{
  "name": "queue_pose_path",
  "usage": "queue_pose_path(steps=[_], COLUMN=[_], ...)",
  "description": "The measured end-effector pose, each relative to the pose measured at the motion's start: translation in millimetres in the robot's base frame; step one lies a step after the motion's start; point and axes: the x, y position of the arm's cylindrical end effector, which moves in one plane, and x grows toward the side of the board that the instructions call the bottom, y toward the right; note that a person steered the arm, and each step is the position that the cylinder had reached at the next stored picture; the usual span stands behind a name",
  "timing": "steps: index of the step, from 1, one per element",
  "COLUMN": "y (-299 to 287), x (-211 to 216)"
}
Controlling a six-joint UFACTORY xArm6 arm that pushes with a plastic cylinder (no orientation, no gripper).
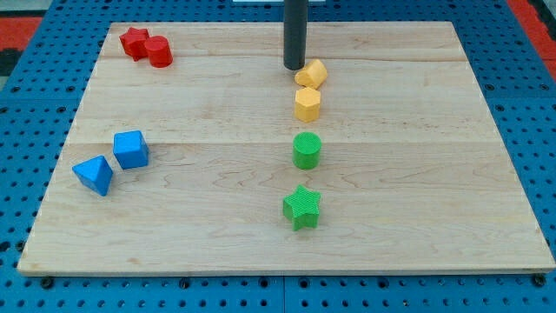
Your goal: Place the yellow blocks in a vertical line
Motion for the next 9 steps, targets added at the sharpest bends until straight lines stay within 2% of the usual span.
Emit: queue_pose_path(steps=[2, 3, 4, 5, 6, 7, 9], y=[3, -6, -6, -6, -4, -33, -35], x=[25, 6, 19, 56, 78, 85, 159])
